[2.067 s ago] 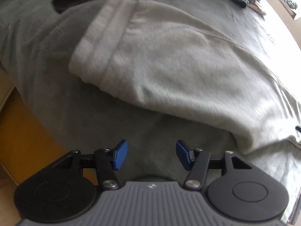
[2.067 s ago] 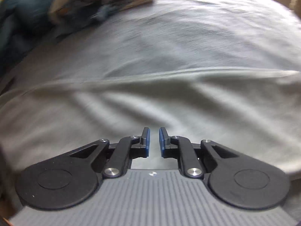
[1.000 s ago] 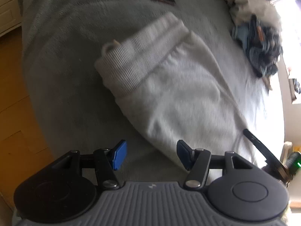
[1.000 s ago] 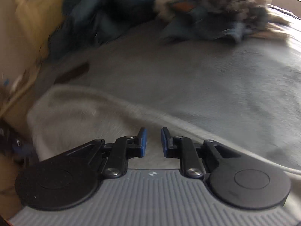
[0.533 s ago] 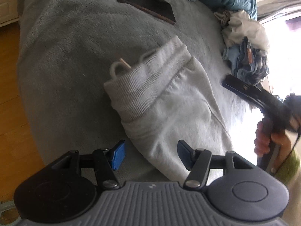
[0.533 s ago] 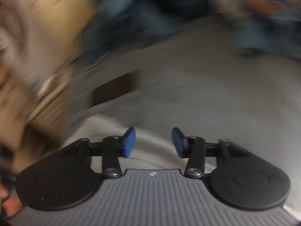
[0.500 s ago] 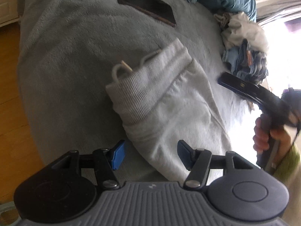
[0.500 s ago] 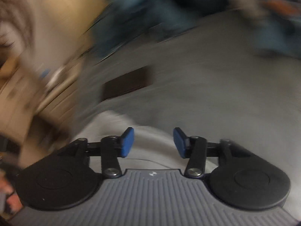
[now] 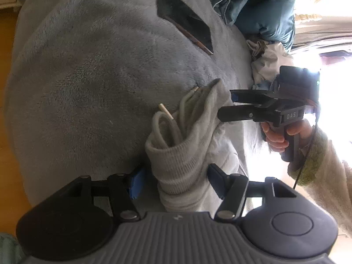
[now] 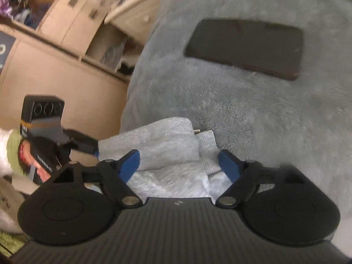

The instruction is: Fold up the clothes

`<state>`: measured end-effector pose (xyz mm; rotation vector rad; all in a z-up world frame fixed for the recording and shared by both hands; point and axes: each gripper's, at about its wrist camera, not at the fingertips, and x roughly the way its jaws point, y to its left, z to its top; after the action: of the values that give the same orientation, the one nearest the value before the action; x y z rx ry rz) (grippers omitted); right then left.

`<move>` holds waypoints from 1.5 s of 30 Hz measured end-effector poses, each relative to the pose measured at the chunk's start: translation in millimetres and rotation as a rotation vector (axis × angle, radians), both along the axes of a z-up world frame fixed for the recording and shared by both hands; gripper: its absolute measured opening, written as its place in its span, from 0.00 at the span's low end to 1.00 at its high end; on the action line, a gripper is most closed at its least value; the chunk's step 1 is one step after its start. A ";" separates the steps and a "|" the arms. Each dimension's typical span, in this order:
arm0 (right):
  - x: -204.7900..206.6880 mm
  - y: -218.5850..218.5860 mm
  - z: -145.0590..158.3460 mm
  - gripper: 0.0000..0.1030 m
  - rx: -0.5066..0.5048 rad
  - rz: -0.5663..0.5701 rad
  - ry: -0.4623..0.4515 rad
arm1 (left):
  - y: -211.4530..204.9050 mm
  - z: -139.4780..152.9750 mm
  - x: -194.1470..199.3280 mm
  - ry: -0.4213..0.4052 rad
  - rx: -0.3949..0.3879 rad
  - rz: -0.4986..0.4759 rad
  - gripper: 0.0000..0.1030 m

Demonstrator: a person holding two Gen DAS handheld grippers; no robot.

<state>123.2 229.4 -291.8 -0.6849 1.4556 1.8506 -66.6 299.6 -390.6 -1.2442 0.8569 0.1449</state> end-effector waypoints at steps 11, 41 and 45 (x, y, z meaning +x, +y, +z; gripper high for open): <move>-4.5 13.6 -17.8 0.75 -0.083 0.025 0.092 | -0.1 -13.8 10.7 -0.044 -0.024 0.036 0.45; 45.4 -253.7 73.7 0.65 0.203 -1.224 0.299 | -156.9 146.9 66.4 -0.301 0.634 -0.490 0.28; 30.9 -319.3 79.8 0.65 0.195 -1.407 0.272 | -193.6 146.0 69.9 -0.318 0.665 -0.562 0.28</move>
<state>154.1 -89.9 -212.0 0.6351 1.2802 0.8985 3.3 105.9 -244.6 -0.3651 0.7595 -0.2062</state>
